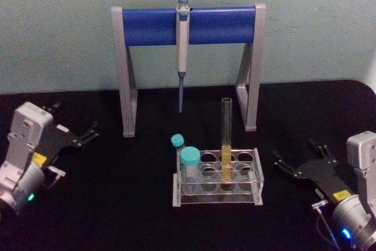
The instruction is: Pick up the test tube from the test tube rack, shake it, then place it back into the test tube rack.
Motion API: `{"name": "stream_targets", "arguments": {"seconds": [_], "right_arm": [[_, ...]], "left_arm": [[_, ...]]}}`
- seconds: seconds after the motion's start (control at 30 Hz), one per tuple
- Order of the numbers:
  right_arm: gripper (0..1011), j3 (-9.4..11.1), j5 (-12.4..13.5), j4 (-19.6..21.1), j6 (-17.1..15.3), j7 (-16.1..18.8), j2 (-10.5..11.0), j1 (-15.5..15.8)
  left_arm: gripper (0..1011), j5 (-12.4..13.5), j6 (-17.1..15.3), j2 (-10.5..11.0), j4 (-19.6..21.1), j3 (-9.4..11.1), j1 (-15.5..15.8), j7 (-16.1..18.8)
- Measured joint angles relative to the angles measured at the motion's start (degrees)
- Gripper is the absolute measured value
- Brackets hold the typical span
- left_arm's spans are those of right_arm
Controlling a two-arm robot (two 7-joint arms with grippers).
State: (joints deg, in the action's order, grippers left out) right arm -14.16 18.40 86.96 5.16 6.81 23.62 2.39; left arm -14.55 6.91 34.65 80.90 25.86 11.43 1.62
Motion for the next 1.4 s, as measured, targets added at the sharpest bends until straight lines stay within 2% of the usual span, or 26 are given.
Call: {"name": "stream_targets", "arguments": {"seconds": [0.3, 1.4], "right_arm": [[1000, -0.4, -0.9, -3.5, -0.9, 2.2, -1.7, -1.9], [1000, -0.4, -0.7, -3.1, -0.8, 1.9, -1.5, -1.6]], "left_arm": [[1010, 0.0, 0.0, 0.0, 0.0, 0.0, 0.0, 0.0], [1010, 0.0, 0.0, 0.0, 0.0, 0.0, 0.0, 0.0]]}}
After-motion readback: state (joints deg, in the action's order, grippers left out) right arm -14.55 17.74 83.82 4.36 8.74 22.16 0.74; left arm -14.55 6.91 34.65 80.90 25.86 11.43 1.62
